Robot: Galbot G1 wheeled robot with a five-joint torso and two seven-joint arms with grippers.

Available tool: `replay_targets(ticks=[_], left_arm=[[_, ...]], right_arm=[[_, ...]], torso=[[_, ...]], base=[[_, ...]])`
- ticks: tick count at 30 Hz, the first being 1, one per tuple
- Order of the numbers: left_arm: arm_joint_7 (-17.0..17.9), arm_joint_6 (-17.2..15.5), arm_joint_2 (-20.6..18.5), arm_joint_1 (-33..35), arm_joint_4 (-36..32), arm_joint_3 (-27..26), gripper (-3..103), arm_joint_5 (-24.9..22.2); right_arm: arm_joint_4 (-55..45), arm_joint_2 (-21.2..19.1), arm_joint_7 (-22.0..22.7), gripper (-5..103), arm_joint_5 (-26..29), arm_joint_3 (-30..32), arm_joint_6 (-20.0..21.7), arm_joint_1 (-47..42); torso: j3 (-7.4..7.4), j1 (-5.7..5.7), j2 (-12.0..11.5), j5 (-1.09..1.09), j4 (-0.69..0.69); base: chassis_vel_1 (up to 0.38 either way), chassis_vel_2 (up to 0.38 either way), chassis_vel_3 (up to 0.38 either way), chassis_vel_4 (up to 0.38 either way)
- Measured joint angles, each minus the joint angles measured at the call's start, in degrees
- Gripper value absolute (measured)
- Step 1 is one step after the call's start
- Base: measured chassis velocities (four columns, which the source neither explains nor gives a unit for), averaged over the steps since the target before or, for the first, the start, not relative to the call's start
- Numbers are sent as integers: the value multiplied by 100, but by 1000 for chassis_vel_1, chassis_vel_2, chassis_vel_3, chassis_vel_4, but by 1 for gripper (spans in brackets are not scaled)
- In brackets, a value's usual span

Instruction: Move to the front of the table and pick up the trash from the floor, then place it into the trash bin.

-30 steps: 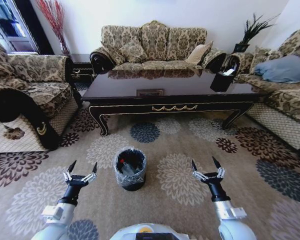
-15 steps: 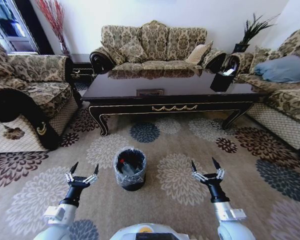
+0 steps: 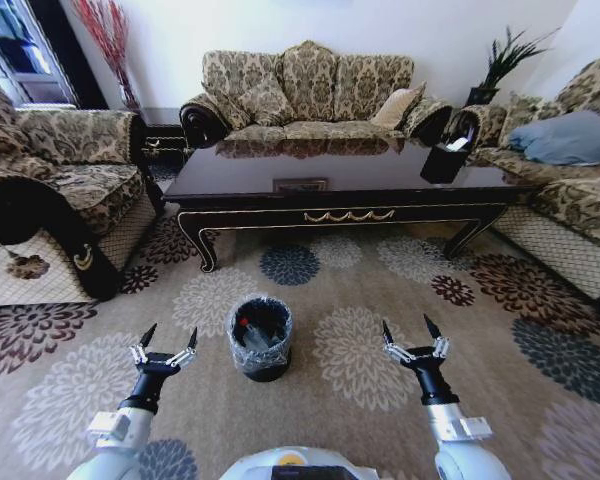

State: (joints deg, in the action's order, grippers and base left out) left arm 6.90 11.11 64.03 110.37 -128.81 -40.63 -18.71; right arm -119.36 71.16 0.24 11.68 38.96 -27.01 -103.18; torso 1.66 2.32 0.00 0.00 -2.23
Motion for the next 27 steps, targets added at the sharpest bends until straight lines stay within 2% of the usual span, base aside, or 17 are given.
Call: replay_targets(ticks=[9, 27], left_arm=[[3, -3, -1, 0, 0, 0, 100, -2], [6, -7, -1, -1, 0, 1, 100, -3]], right_arm=[[0, -2, 4, 100, 0, -2, 1, 1], [0, -2, 6, 100, 0, -2, 2, 1]], torso=[[0, 0, 0, 0, 0], [0, 0, 0, 0, 0]], base=[[66, -67, -71, 71], [142, -157, -144, 151]])
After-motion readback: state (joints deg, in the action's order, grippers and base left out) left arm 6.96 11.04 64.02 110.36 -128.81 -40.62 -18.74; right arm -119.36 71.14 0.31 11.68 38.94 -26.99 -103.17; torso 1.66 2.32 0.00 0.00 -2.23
